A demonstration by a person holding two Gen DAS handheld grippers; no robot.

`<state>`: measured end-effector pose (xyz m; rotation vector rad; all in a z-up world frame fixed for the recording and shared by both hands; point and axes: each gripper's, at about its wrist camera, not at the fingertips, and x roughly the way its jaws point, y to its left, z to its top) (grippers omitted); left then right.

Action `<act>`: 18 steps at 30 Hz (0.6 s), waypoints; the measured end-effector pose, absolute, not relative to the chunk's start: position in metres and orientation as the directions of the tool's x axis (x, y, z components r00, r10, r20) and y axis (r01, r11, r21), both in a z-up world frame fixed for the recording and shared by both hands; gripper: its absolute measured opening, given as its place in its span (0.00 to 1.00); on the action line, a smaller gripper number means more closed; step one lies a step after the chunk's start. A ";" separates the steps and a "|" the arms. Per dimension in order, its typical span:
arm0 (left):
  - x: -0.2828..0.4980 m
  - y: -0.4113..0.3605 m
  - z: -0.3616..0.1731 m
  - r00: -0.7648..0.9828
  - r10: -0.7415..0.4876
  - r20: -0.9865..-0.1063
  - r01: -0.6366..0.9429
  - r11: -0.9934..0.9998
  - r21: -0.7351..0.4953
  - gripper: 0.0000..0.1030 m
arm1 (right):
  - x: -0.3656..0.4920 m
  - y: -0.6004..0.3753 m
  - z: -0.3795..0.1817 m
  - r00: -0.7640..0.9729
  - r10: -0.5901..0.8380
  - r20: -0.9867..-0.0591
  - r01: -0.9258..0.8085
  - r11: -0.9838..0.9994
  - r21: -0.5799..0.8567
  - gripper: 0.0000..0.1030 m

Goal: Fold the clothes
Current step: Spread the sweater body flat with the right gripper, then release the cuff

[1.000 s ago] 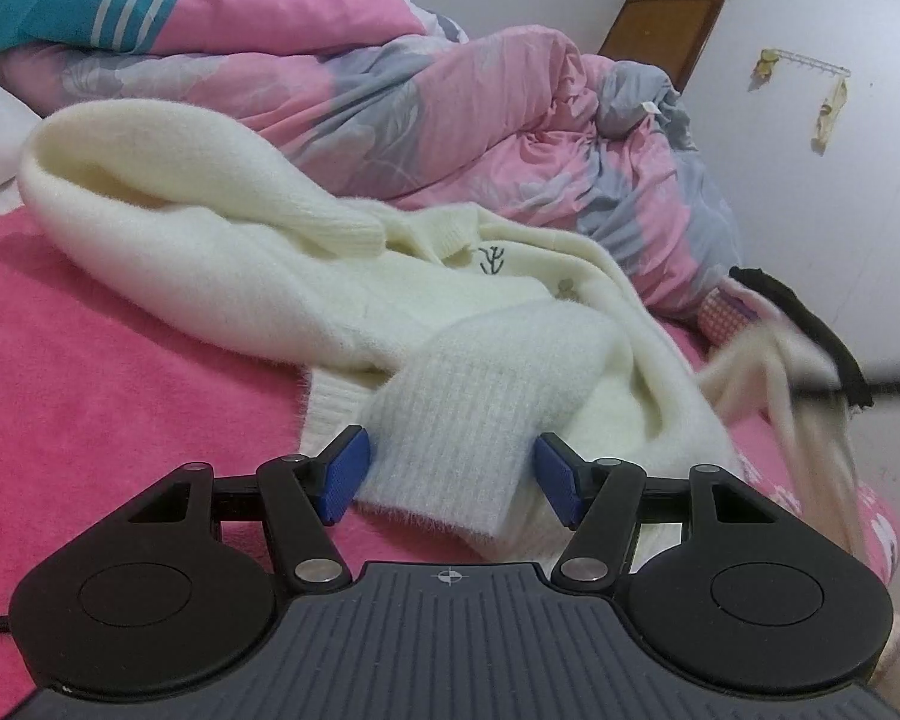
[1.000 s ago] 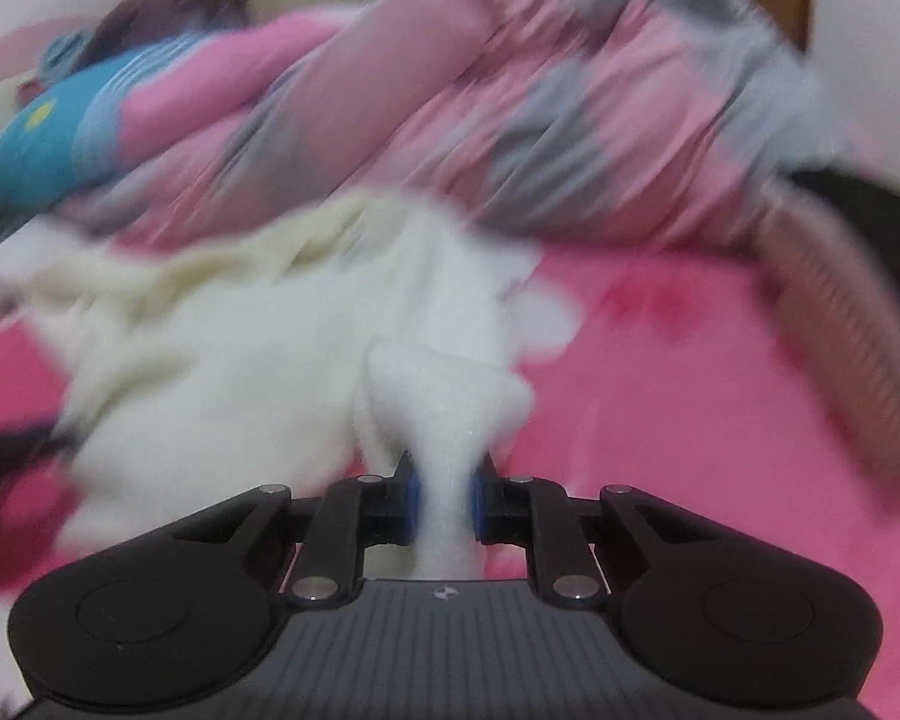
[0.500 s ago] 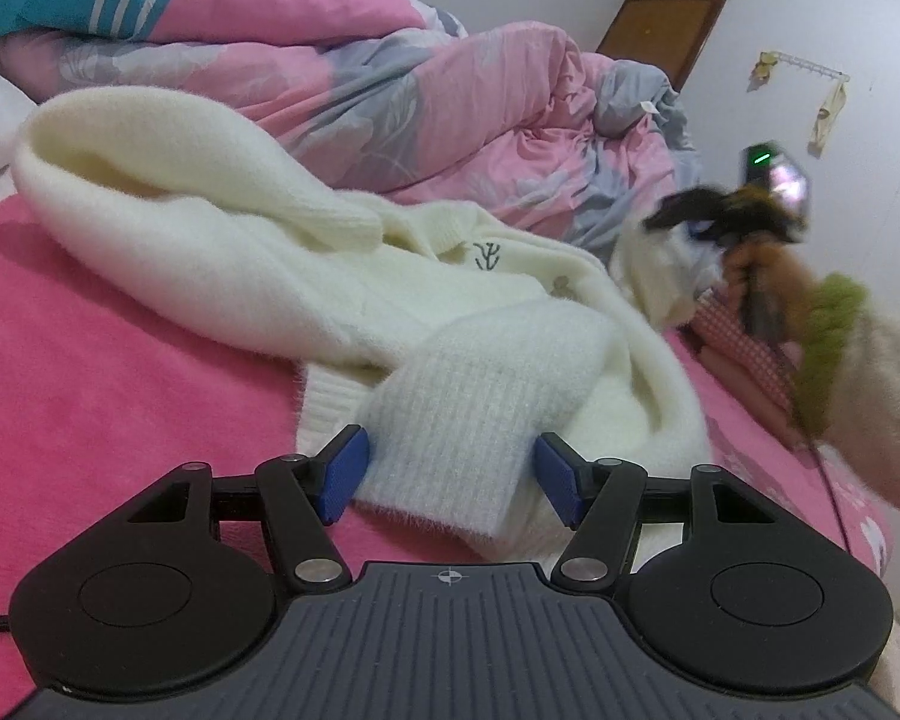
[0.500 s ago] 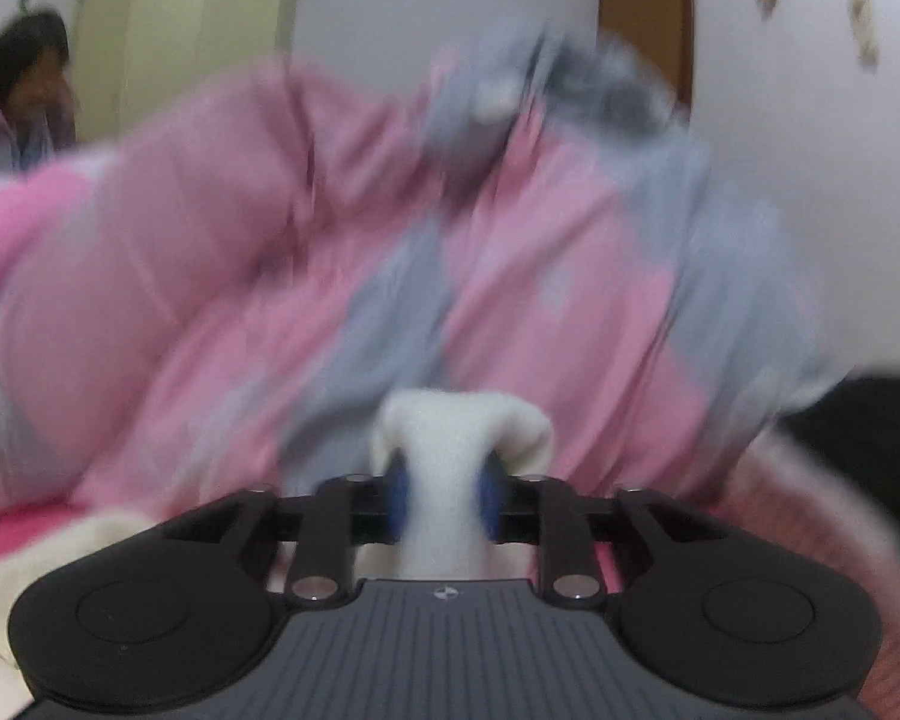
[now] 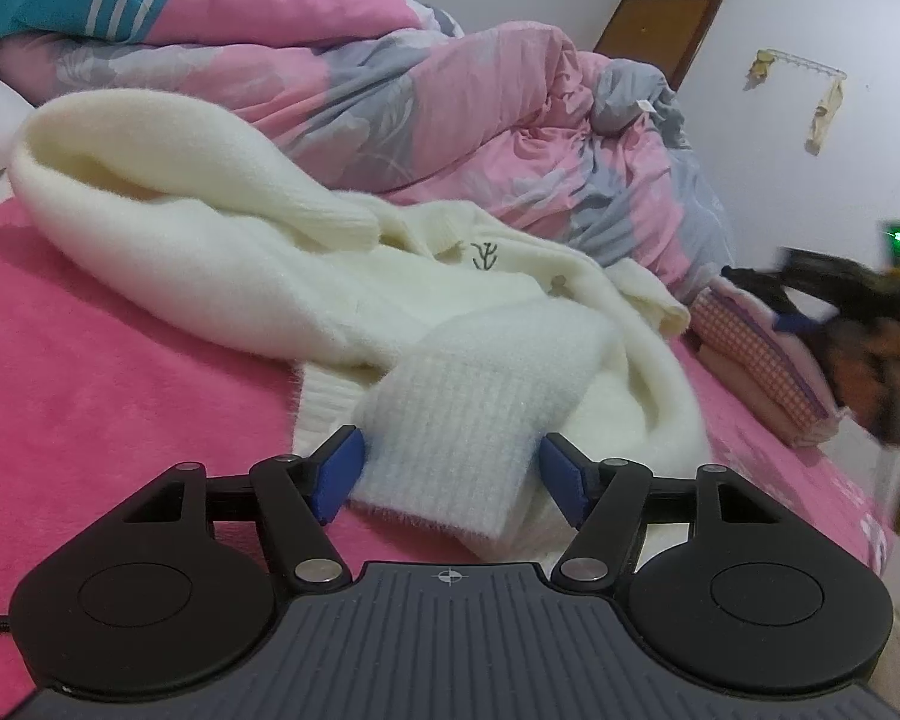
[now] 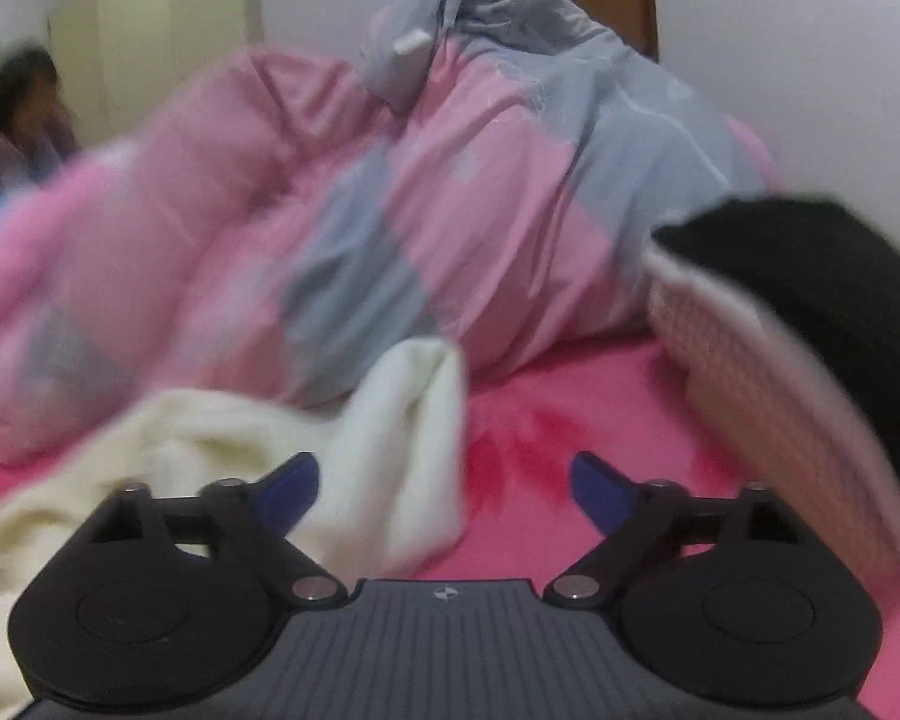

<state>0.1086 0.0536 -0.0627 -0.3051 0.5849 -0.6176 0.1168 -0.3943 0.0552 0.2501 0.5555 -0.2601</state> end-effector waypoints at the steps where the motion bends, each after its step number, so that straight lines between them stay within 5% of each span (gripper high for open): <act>1: 0.109 0.054 -0.063 0.664 -0.621 -0.417 0.451 0.777 -0.439 0.63 | 0.102 -0.388 0.054 0.819 -0.098 -0.566 0.264 0.939 0.219 0.92; 6: 0.112 0.062 -0.065 0.657 -0.642 -0.394 0.427 0.749 -0.507 0.63 | 0.044 -0.335 0.016 0.743 0.290 -0.603 0.072 0.861 0.503 0.95; 13: 0.107 0.053 -0.059 0.648 -0.621 -0.441 0.384 0.766 -0.515 0.61 | 0.060 -0.278 -0.048 0.716 0.374 -0.589 0.094 0.785 0.612 0.94; 14: 0.105 0.051 -0.058 0.644 -0.622 -0.444 0.386 0.766 -0.513 0.61 | 0.060 -0.274 -0.049 0.720 0.385 -0.577 0.088 0.775 0.626 0.74; 16: 0.100 0.048 -0.056 0.635 -0.624 -0.456 0.388 0.768 -0.509 0.61 | 0.059 -0.267 -0.052 0.728 0.406 -0.553 0.077 0.753 0.654 0.55; 18: 0.095 0.044 -0.053 0.617 -0.634 -0.465 0.397 0.762 -0.511 0.59 | 0.060 -0.265 -0.055 0.736 0.421 -0.530 0.078 0.725 0.684 0.22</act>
